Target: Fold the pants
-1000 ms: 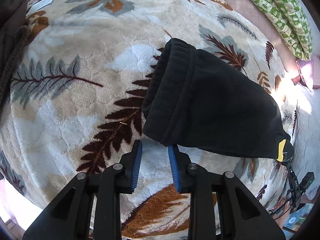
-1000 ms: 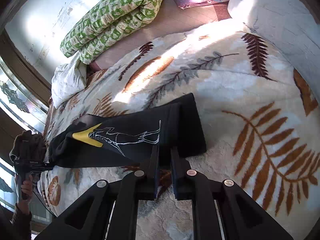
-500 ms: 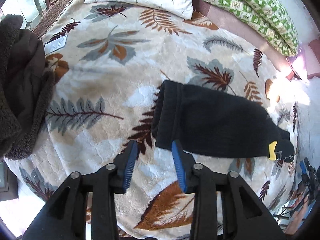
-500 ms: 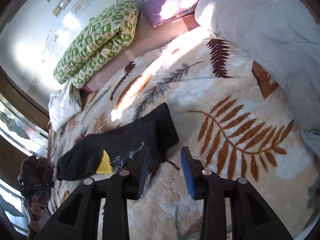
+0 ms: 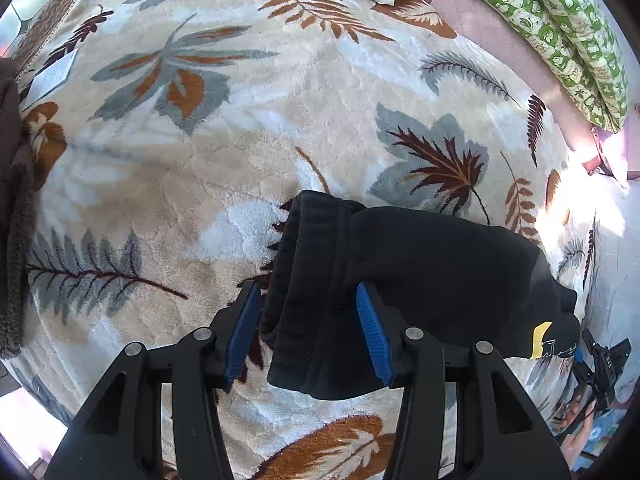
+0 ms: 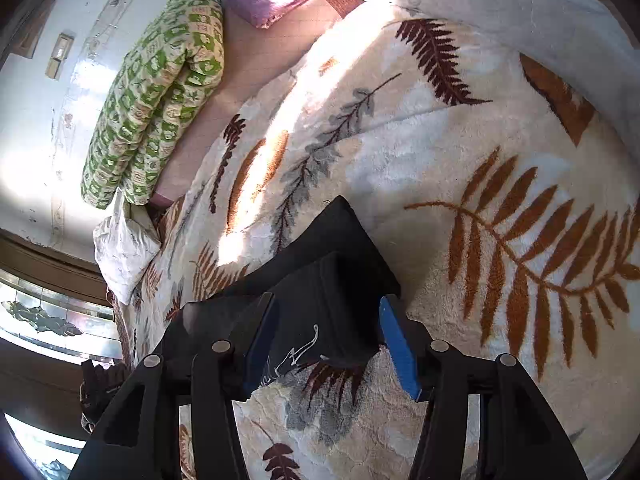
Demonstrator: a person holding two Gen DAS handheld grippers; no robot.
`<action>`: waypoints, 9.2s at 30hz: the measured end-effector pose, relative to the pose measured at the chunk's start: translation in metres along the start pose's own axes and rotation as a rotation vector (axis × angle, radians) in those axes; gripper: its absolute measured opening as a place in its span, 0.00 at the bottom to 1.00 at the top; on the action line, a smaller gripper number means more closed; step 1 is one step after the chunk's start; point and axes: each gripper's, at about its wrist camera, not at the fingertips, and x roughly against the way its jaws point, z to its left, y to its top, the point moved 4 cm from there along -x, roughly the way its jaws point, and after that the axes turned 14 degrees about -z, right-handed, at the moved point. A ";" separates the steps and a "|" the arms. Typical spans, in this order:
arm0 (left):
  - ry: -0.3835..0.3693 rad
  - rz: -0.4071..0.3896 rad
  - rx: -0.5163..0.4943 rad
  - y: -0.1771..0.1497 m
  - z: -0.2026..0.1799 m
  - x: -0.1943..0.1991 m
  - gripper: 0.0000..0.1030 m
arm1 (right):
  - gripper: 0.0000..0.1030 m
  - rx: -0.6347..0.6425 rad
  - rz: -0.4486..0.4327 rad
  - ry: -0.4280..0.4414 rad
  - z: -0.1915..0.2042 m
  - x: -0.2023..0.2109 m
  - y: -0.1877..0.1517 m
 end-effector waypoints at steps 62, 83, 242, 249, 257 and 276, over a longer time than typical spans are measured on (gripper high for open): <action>0.048 -0.035 -0.214 -0.054 0.000 0.006 0.41 | 0.04 0.299 0.015 -0.055 -0.016 -0.019 -0.015; -0.062 -0.005 -0.038 0.007 0.008 0.001 0.41 | 0.37 0.268 -0.018 -0.014 0.032 -0.043 0.029; 0.045 0.005 -0.058 -0.024 0.010 -0.016 0.46 | 0.03 1.293 0.144 0.173 0.234 -0.083 -0.221; -0.024 -0.017 -0.033 -0.026 0.012 0.000 0.47 | 0.09 1.248 0.187 0.140 0.220 -0.098 -0.230; 0.056 -0.248 -0.110 -0.045 -0.014 0.074 0.47 | 0.37 0.892 0.113 0.261 0.202 -0.034 -0.180; -0.138 -0.111 -0.282 -0.149 -0.240 0.043 0.47 | 0.76 0.489 -0.062 -0.024 0.022 0.075 -0.050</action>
